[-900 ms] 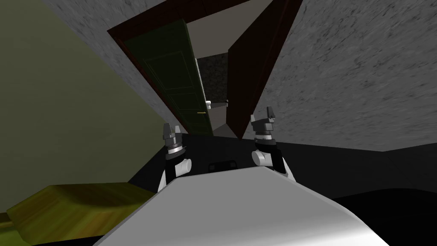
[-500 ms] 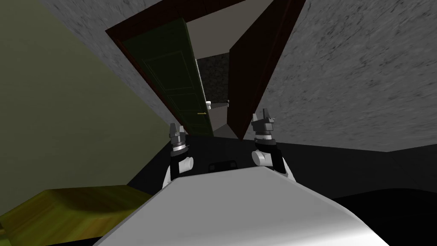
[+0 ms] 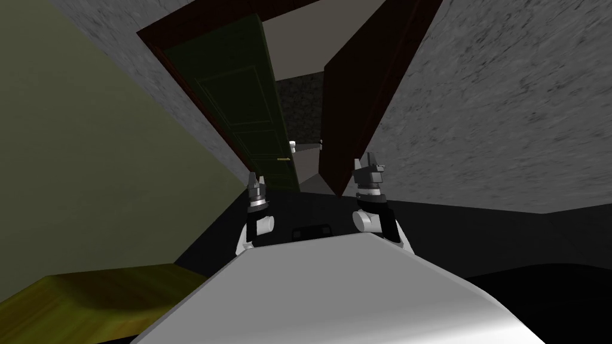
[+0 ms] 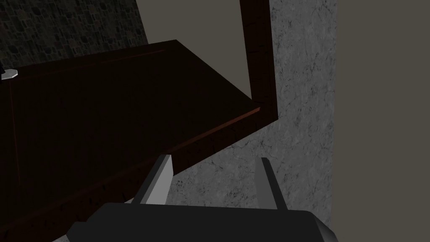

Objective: Push the door open

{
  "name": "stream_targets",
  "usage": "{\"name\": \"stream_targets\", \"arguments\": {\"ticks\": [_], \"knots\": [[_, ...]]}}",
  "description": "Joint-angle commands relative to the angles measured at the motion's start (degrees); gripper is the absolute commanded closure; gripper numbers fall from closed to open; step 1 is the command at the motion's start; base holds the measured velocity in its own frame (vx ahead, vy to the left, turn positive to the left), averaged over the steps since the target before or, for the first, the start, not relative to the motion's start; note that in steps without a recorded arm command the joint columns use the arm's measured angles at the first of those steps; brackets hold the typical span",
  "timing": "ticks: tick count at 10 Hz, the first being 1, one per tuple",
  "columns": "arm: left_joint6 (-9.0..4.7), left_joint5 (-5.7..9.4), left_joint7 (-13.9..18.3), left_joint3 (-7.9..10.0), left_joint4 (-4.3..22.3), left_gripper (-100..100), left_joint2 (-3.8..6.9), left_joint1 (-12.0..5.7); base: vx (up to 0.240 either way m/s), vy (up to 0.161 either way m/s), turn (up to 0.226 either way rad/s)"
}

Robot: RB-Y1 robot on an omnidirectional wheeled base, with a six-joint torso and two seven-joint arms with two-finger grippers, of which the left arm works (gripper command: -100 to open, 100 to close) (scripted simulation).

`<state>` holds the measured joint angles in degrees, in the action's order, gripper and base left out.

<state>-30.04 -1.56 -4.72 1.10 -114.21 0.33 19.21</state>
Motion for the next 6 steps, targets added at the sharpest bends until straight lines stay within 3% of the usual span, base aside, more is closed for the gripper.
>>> {"name": "stream_targets", "arguments": {"ticks": [1,2,5,6], "knots": [[0.01,0.1,0.3,-0.14,2.8,-100,0.28,-1.68,0.059,0.031,-0.005],[0.14,0.19,0.5,-0.29,4.7,-100,0.52,-3.18,0.072,0.055,-0.011],[0.28,0.29,0.8,-0.43,7.6,-100,0.76,-4.68,0.054,0.042,-0.007],[0.43,0.39,1.0,-0.59,9.6,-100,0.98,-6.27,0.059,0.033,-0.007]]}}
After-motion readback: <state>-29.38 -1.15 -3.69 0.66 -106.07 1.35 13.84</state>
